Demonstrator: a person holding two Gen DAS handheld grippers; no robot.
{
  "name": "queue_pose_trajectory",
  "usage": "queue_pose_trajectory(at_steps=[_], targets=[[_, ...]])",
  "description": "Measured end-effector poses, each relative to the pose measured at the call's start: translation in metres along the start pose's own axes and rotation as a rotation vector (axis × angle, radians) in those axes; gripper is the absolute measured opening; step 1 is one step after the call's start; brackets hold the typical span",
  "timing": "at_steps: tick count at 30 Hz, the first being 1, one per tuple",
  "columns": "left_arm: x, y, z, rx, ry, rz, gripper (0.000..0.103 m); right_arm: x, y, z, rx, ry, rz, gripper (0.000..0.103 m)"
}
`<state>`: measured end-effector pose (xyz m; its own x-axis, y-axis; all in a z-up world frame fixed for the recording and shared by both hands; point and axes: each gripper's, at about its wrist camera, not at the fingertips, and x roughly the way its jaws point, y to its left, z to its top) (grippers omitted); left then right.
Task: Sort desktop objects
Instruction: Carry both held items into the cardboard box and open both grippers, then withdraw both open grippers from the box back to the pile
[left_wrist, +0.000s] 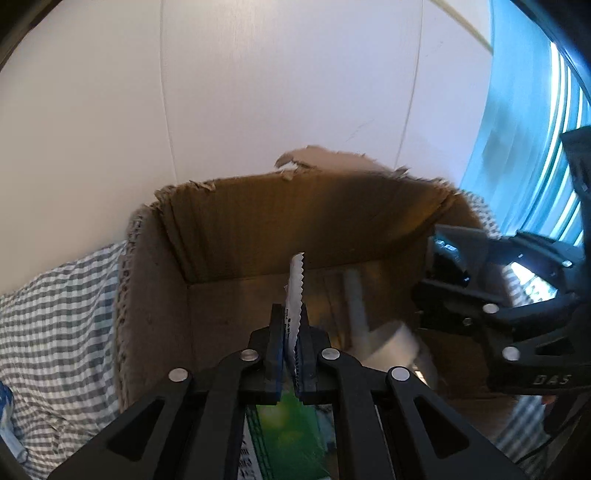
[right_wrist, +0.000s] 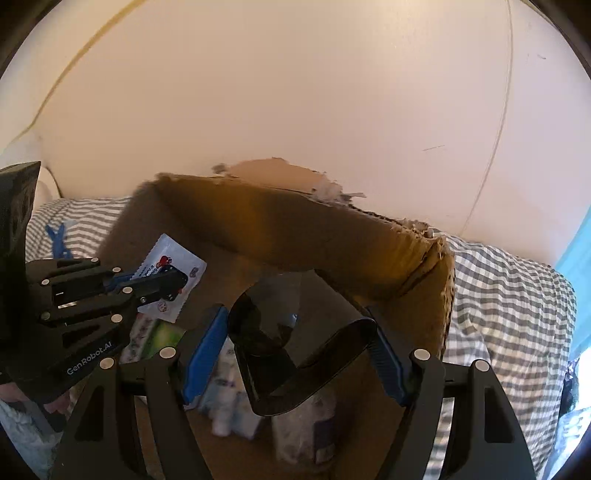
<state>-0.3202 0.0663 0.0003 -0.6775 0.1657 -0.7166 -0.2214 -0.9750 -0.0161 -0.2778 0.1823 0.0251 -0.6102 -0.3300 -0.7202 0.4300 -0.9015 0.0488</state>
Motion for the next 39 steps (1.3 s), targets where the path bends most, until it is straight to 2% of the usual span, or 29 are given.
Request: queue_pose_trajectory(at_steps=[4,5,6,7,8,10,14,18,21,26,29,32,35,39], targets=[[0.002,-0.003,-0.001,0.034,-0.039,0.01,0.012,0.004,-0.001,0.004,-0.009,-0.017,0.002,0.074],[0.002,-0.003,-0.002,0.032,-0.036,0.011,0.028,0.004,-0.002,0.005,-0.008,-0.023,0.002,0.074],[0.001,-0.003,-0.003,0.027,-0.035,0.01,0.057,0.003,-0.003,0.006,0.0,-0.032,0.002,0.074],[0.0,-0.003,-0.003,0.022,-0.033,-0.014,0.063,0.001,-0.005,0.007,0.011,-0.042,0.003,0.076],[-0.002,-0.002,-0.004,0.017,-0.038,-0.056,0.064,-0.002,-0.007,0.007,0.02,-0.048,0.001,0.078],[-0.007,-0.006,-0.005,0.016,-0.051,-0.047,0.067,-0.009,-0.012,0.006,0.046,-0.065,-0.009,0.079],[-0.026,-0.009,-0.003,0.018,-0.082,-0.004,0.084,-0.028,-0.014,0.006,0.073,-0.09,-0.011,0.079],[-0.057,-0.007,-0.013,-0.019,-0.091,-0.015,0.084,-0.052,-0.002,0.001,0.071,-0.108,-0.027,0.079],[-0.08,0.0,-0.028,-0.044,-0.088,-0.005,0.085,-0.07,0.005,-0.007,0.06,-0.099,-0.004,0.079],[-0.117,0.0,-0.056,-0.036,-0.083,0.096,0.085,-0.109,0.029,-0.027,-0.008,-0.096,0.015,0.079],[-0.138,-0.003,-0.073,-0.044,-0.091,0.124,0.091,-0.127,0.046,-0.049,-0.048,-0.075,0.031,0.079],[-0.147,-0.008,-0.09,-0.033,-0.104,0.156,0.097,-0.133,0.067,-0.068,-0.088,-0.048,0.04,0.079],[-0.155,-0.013,-0.105,-0.012,-0.094,0.194,0.098,-0.141,0.078,-0.09,-0.119,-0.021,0.046,0.079],[-0.156,-0.019,-0.126,0.002,-0.054,0.2,0.098,-0.139,0.09,-0.114,-0.139,0.025,0.072,0.079]])
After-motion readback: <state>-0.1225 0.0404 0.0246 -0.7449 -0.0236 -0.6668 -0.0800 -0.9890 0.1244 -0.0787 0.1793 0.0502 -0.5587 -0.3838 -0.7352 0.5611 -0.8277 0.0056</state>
